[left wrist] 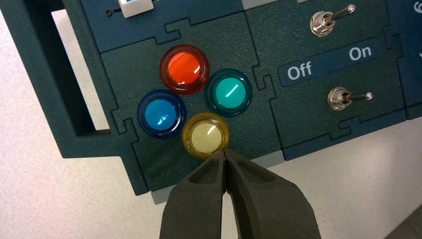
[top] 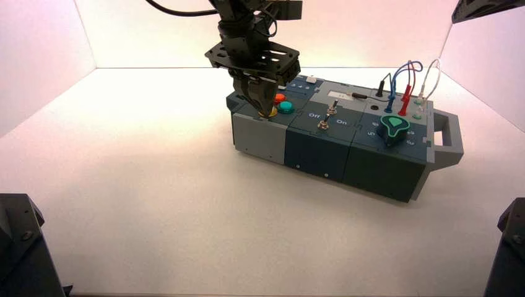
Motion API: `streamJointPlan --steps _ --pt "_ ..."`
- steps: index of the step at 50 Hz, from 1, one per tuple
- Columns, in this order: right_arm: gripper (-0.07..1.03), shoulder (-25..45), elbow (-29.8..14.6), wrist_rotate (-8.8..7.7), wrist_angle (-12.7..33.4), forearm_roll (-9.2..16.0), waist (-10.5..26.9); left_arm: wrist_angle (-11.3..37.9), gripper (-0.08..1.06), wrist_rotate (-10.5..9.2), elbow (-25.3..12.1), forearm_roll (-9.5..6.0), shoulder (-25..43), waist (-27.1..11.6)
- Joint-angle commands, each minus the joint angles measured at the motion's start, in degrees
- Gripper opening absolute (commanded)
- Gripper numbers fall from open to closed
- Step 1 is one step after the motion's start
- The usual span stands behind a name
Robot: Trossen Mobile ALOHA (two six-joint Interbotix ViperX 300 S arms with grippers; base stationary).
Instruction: Push the yellow button with the left gripper.
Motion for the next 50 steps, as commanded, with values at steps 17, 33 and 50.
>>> streamJointPlan --steps 17,33,50 --pt "-0.02 0.1 -1.9 0.00 -0.3 0.2 0.1 1.1 -0.03 -0.18 -0.6 0.00 -5.4 -0.1" --pt "-0.02 0.1 -1.9 0.00 -0.4 0.2 0.1 0.2 -0.03 0.00 -1.1 0.35 -3.4 -0.1" --pt "-0.02 0.1 -1.8 0.00 -0.4 0.2 0.1 -0.2 -0.03 0.26 -2.5 0.53 -1.1 -0.1"
